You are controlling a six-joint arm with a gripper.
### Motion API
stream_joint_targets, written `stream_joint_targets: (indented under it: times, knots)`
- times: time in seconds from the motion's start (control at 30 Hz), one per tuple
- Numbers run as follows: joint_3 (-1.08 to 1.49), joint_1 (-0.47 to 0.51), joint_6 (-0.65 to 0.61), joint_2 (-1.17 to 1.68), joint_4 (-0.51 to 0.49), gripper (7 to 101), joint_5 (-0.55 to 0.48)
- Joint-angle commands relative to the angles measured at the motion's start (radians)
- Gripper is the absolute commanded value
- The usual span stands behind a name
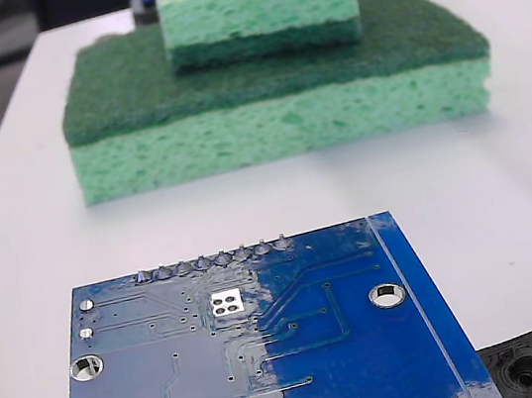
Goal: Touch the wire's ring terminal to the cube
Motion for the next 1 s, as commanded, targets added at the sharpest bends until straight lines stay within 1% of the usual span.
stream_joint_targets:
  times: [0.03, 0.17, 0.27, 0.33, 0.43, 0.47, 0.57, 0.63, 0.8, 0.9, 1.0]
  knots:
    - [0.126, 0.031, -0.002, 0.147, -0.028, 100.3, -0.034]
    - [0.275, 0.054, 0.003, 0.275, -0.051, 100.3, -0.041]
    - [0.405, 0.078, 0.003, 0.433, -0.051, 100.3, -0.046]
    - [0.497, 0.095, 0.005, 0.58, -0.031, 100.3, -0.054]
    - [0.606, 0.107, 0.012, 0.793, 0.025, 100.3, -0.063]
    - [0.598, 0.11, 0.002, 0.769, 0.048, 100.3, -0.055]
    - [0.627, 0.1, 0.005, 0.788, 0.043, 100.3, -0.046]
    - [0.621, 0.094, 0.011, 0.79, 0.06, 100.3, -0.032]
    - [0.629, 0.092, 0.028, 0.79, 0.052, 100.3, -0.032]
    - [0.64, 0.074, 0.049, 0.79, 0.077, 100.3, -0.02]
    - [0.687, 0.06, 0.057, 0.79, 0.066, 100.3, -0.006]
